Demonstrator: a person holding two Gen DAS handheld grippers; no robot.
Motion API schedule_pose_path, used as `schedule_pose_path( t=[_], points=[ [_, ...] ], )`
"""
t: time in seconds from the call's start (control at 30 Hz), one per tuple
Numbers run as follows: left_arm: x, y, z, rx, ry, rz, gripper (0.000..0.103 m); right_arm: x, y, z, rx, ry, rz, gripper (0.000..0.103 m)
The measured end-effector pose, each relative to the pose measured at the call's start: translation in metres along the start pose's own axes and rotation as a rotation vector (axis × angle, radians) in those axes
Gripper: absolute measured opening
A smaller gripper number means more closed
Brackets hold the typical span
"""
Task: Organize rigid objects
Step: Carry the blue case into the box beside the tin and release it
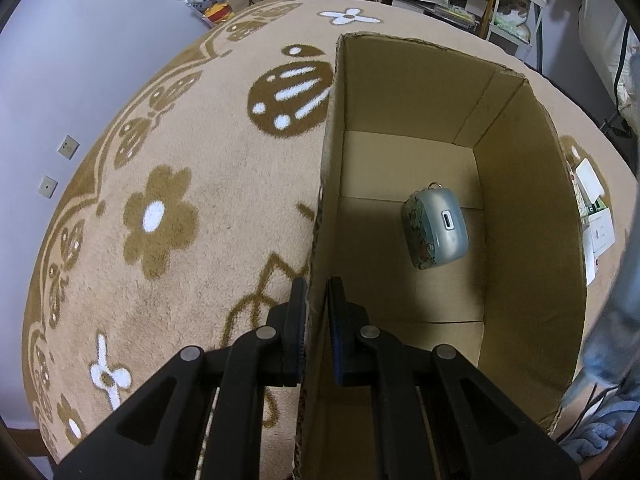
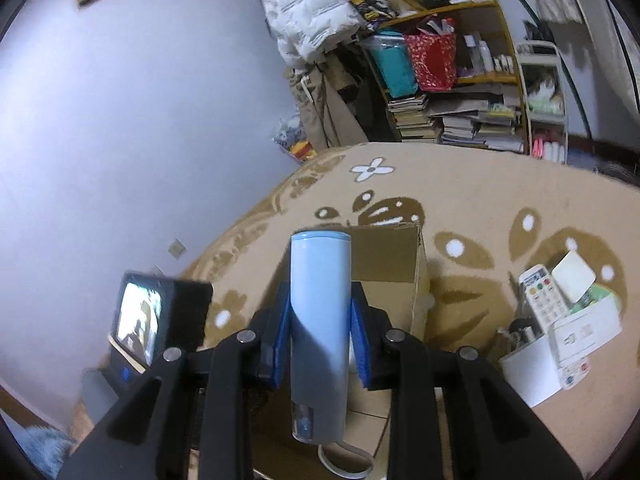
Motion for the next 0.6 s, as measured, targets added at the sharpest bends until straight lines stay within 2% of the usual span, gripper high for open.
schedule_pose_path(
  t=[0.13, 0.27, 0.4, 0.5, 0.6],
  points=[
    [0.0, -0.001, 0.0, 0.003, 0.0, -0.002, 0.01, 0.005, 0.003, 0.005, -0.004, -0.022, 0.004, 0.029],
    [0.0, -0.001, 0.0, 0.005, 0.001, -0.003, 0.01, -0.003, -0.005, -0.006, 0.003, 0.028, -0.052, 0.029],
    [0.0, -0.001, 0.0, 0.002, 0.001, -0.001, 0.01, -0.02, -0.017, -0.03, -0.125, 0.086, 0.015, 0.029],
    [-0.001, -0.001, 0.0, 0.002, 0.001, -0.001, 0.01, -0.029, -0.027, -0.042, -0.155, 0.146, 0.014, 0.029],
    [-0.001, -0.001, 0.0, -0.001, 0.0, 0.001, 0.01, -0.03, -0.032, -0.045, -0.167, 0.166, 0.027, 0.03]
  ],
)
Point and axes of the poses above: each gripper's, at about its wrist camera, not at the fingertips, and z roughly against the way its jaws point, y to its left, x to its top, the point moved 7 cm from there along -z, roughly the way its jaws point, and after that the axes turned 15 degrees about -z, right-handed, at the moved point
